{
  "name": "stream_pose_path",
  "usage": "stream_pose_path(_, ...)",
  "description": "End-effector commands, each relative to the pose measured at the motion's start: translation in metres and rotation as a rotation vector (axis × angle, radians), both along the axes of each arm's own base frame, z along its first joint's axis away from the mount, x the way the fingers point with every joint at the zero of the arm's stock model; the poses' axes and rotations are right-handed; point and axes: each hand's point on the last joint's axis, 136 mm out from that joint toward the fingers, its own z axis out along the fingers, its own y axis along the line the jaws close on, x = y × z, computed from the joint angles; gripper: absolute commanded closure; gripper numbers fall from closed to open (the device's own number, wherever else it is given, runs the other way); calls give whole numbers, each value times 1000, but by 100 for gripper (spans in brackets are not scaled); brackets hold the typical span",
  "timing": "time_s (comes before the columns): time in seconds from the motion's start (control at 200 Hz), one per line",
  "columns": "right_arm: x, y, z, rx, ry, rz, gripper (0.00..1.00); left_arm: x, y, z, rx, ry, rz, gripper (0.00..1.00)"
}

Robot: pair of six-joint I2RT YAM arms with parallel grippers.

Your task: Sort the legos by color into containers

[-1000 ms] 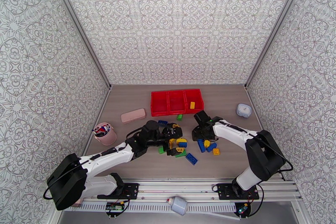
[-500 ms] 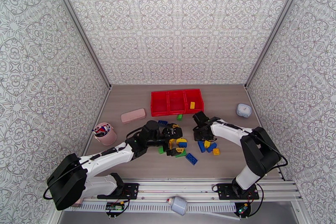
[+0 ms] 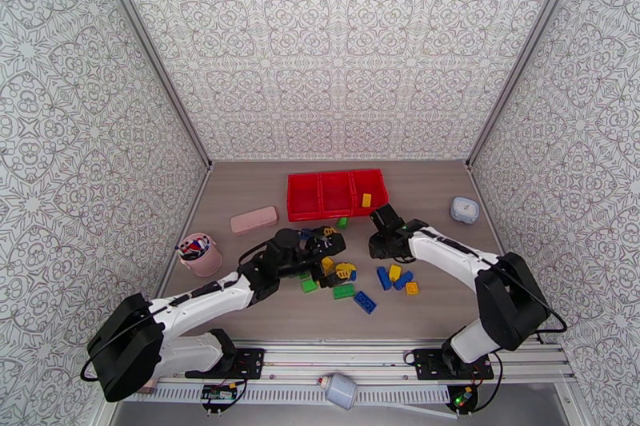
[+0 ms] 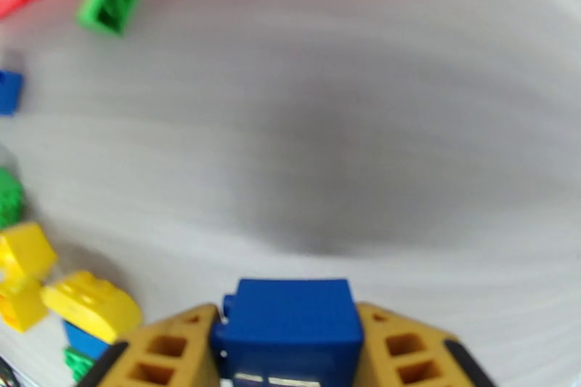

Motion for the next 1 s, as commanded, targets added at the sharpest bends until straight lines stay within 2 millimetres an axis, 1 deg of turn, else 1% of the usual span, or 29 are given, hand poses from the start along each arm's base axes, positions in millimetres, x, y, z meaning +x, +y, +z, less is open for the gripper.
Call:
stream_pose_path(0.0, 34, 22, 36, 58, -134, 28, 57, 26, 19, 14, -66, 2, 182, 0)
stream_pose_path(0.045, 43, 29, 44, 68, -156, 39, 57, 33, 26, 14, -89, 33, 229, 0)
stream_pose_path(0.05, 43, 29, 43, 66, -152, 40, 57, 33, 26, 14, -91, 37, 233, 0)
stream_pose_path(0.06, 47, 32, 47, 72, -161, 42, 57, 35, 28, 14, -95, 44, 242, 0)
stream_pose_path(0.075, 48, 33, 47, 69, -158, 45, 57, 36, 29, 13, -100, 53, 253, 0)
stream_pose_path(0.165, 67, 47, 60, 86, -191, 68, 57, 37, 35, 12, -94, 64, 276, 0)
stream_pose_path(0.315, 97, 70, 69, 97, -204, 106, 57, 40, 46, 15, -92, 79, 342, 0)
stream_pose_path(0.365, 107, 78, 71, 102, -215, 117, 57, 40, 51, 13, -92, 89, 366, 0)
stream_pose_path(0.525, 145, 97, 68, 76, -249, 136, 58, 41, 71, 3, -124, 134, 496, 0)
stream_pose_path(0.62, 167, 107, 60, 54, -264, 140, 58, 38, 80, -3, -144, 155, 556, 0)
stream_pose_path(0.64, 171, 109, 56, 47, -262, 142, 58, 38, 82, -4, -146, 158, 567, 0)
stream_pose_path(0.745, 191, 119, 51, 32, -281, 151, 57, 37, 93, -8, -149, 169, 623, 0)
stream_pose_path(0.875, 209, 126, 42, 0, -297, 166, 58, 37, 105, -8, -141, 162, 673, 0)
stream_pose_path(0.995, 217, 130, 51, 2, -306, 166, 53, 41, 119, -10, -152, 166, 747, 0)
